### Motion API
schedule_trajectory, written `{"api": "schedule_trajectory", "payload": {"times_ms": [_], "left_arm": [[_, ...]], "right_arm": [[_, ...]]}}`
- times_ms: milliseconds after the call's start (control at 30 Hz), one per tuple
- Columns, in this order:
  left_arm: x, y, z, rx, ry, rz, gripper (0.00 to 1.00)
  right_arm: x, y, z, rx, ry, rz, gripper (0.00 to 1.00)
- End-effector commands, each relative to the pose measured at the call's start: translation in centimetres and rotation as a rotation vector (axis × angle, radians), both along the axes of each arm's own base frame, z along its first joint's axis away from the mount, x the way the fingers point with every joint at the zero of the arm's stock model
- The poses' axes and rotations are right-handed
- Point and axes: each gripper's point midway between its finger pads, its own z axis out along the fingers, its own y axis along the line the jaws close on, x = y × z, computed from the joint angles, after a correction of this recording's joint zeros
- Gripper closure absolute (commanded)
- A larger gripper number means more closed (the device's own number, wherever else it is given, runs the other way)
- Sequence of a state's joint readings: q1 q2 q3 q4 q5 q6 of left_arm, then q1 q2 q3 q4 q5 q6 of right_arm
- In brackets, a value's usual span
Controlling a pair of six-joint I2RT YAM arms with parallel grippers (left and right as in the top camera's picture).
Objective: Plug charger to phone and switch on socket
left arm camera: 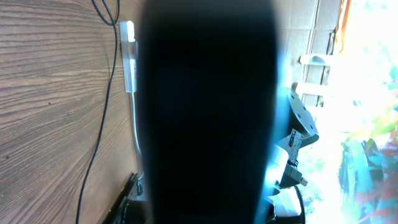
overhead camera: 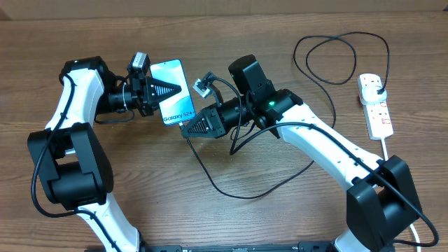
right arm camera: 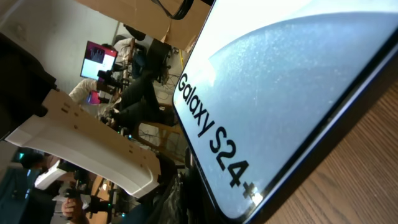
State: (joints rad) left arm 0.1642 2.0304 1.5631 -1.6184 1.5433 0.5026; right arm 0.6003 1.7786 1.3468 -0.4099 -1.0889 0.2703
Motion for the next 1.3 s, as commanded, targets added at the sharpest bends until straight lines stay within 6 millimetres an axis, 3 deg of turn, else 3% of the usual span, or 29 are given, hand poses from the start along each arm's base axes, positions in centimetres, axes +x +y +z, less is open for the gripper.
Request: {"api": "schedule_trajectory", "payload": {"times_ms": [0, 667, 1267], "left_arm": [[0.1, -0.1, 1.5, -0.027, -0.038, 0.016, 0.95], [0.2, 0.0, 1.5, -0.021, -0.081, 0.016, 0.96], [0.2, 0.0, 1.5, -0.017, -0.102, 0.017, 0.95]], "right_arm": [[0.2, 0.1, 0.1, -0.004, 0.003, -0.013, 0.96], [2.0, -0.9, 0.3, -0.033, 0.153, -0.117, 0.96], [2.7, -0.7, 0.8, -0.025, 0.171, -0.150, 0.96]]}}
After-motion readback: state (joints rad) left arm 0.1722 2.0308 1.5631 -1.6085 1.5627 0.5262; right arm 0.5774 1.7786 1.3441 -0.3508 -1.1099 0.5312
